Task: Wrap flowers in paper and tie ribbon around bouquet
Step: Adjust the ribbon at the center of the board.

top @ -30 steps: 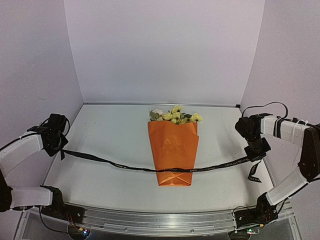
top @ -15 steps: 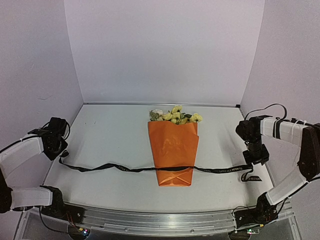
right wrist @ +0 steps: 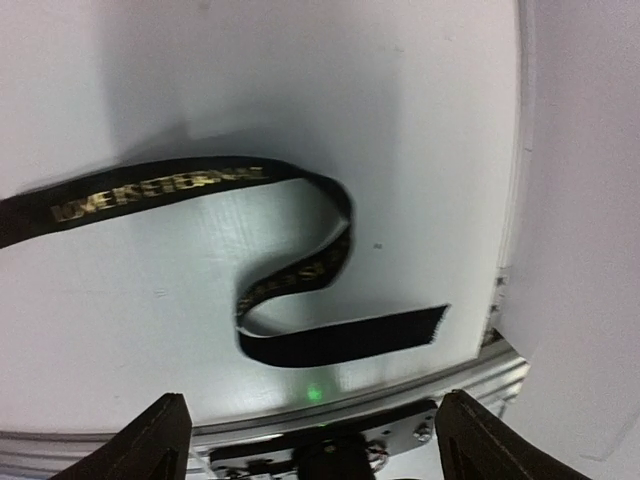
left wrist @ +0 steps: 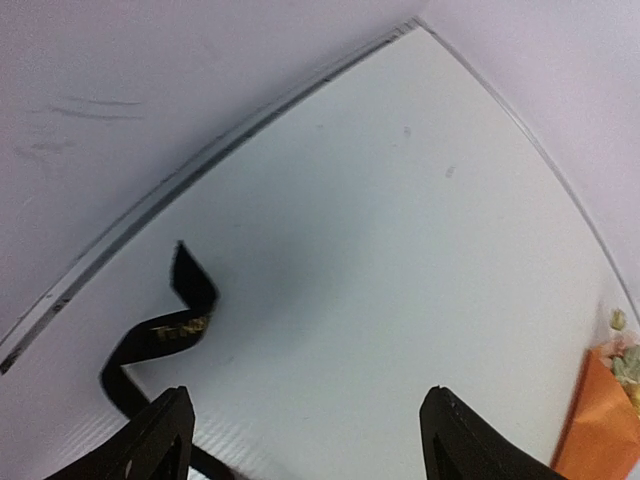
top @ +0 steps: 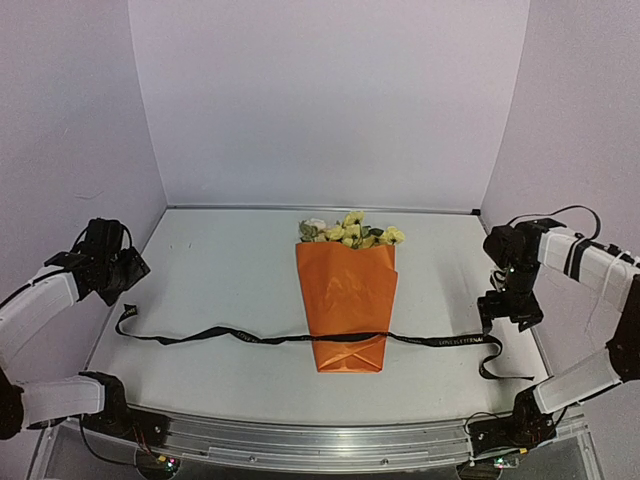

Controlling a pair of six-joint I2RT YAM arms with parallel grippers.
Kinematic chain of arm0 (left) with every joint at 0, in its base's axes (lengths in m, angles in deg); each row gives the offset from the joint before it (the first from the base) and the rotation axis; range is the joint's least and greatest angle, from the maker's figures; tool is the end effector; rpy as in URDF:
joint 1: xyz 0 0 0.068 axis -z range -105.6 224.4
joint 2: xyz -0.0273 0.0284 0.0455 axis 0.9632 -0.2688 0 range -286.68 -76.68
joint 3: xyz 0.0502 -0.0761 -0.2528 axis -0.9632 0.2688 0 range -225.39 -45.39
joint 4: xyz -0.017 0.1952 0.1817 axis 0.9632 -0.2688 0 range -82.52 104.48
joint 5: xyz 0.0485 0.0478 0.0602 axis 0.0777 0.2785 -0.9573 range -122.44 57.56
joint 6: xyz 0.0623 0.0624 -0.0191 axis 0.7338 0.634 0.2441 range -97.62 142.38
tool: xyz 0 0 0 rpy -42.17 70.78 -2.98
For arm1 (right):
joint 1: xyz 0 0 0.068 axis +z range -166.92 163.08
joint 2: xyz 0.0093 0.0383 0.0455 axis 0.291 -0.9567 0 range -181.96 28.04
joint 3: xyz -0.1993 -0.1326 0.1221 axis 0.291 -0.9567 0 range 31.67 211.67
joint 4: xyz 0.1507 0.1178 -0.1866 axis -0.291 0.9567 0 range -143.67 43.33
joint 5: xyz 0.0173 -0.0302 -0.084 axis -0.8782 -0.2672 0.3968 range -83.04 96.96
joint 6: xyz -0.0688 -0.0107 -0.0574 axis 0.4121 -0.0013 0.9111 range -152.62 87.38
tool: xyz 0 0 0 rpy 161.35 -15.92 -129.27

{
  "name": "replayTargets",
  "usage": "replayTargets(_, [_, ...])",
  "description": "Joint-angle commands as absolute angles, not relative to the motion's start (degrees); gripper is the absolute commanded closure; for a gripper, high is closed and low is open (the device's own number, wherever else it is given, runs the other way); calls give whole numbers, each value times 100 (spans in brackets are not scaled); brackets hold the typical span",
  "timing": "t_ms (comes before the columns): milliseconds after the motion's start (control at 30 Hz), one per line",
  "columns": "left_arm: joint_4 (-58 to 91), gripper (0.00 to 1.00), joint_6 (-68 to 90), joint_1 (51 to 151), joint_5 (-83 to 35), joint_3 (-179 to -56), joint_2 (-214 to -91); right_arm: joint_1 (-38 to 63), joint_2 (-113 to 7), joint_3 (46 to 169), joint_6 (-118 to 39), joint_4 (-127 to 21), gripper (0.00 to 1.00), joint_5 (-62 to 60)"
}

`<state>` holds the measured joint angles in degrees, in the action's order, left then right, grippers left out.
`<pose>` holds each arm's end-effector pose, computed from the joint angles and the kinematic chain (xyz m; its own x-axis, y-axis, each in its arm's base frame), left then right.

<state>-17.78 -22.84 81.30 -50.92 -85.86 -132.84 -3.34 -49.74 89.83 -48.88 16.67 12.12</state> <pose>0.2355 -0.0026 0.2074 -0.4506 -0.6236 -0.6389 -0.5916 0.7445 -0.3095 0.2173 0.0450 0.1852 -0.9986 0.0457 -0.0258 0.0477 0.9951 -0.0862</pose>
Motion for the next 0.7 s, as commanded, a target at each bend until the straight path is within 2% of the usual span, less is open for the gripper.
replayTargets(0, [-750,19,-1582,8223,-3307,-8909,-13506,-143,-5093,9077,-5488,714,12,-797])
replayTargets(300, [609,21,-1589,10181,-2342,-9206,-15212,768,-6578,9721,-6613,-1287,13,-1778])
replayTargets(667, [1666,38,-1627,11108,-1372,-10005,-16972,825,-8105,9876,-7890,-3309,25,-2381])
